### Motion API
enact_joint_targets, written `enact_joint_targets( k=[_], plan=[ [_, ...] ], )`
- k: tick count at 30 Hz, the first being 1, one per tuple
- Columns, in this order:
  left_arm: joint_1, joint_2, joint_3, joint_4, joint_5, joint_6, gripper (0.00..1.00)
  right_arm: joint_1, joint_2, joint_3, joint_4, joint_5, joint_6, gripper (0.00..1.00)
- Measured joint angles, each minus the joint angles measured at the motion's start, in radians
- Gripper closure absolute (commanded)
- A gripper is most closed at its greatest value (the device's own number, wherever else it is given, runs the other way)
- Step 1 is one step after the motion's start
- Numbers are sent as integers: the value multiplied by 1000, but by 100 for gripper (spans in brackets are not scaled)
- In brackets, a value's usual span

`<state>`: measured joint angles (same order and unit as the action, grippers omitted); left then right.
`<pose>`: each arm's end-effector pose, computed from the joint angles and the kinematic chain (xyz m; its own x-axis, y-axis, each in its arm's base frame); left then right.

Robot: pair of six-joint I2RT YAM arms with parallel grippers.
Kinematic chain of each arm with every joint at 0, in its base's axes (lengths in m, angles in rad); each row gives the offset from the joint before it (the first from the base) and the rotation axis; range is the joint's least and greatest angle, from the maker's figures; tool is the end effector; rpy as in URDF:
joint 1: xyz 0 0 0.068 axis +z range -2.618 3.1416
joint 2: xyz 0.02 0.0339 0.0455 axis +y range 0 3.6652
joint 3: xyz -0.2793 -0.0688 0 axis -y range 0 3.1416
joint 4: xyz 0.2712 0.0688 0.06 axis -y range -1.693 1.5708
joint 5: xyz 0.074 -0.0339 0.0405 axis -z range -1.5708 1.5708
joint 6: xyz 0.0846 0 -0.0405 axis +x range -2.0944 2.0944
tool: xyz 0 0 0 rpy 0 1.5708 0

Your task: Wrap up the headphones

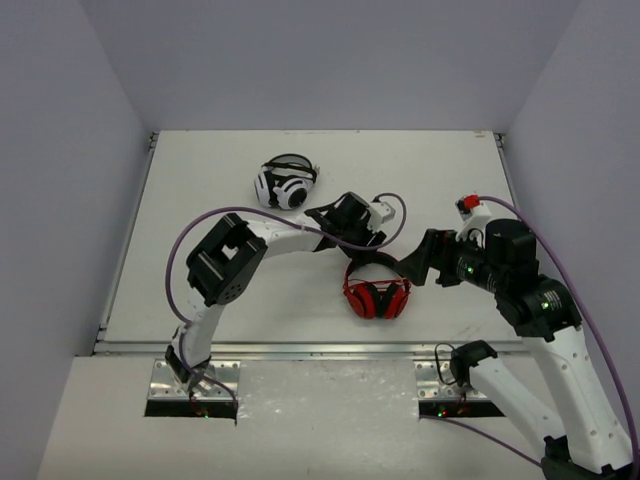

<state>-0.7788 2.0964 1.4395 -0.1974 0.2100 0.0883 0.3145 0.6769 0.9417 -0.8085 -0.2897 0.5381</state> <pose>0.3538 -0.3739 0.1188 -0.4655 0.5806 -0.6680 0.8287 0.5509 -0.0987 0.1647 0.0790 0.3371 -0.6935 0.2909 -0.6591 -0.2021 0.7996 0.5655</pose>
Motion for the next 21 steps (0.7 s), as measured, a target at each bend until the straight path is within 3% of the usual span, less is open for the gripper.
enact_joint_targets(
  k=[3, 6, 7, 11, 12, 17, 21],
  plan=[
    [8, -1, 0, 7, -35, -28, 38, 0, 2, 0, -6, 6, -4, 1],
    [22, -24, -16, 14, -78, -68, 29, 0, 7, 1, -16, 31, -12, 1],
    [27, -43, -27, 13, -97, -82, 19, 0, 10, 3, -22, 43, -16, 1],
    [39, -166, -62, 9, -203, -150, 13, 0, 26, 34, -60, 135, -33, 1],
    [42, -208, -63, 9, -242, -171, 1, 0, 29, 44, -68, 169, -37, 1],
    [62, -446, -80, -12, -469, -290, 0, 0, 26, 92, -120, 356, -81, 1],
    [77, -630, -116, -149, -713, -465, 0, 0, -2, 130, -158, 486, -128, 1]
  ],
)
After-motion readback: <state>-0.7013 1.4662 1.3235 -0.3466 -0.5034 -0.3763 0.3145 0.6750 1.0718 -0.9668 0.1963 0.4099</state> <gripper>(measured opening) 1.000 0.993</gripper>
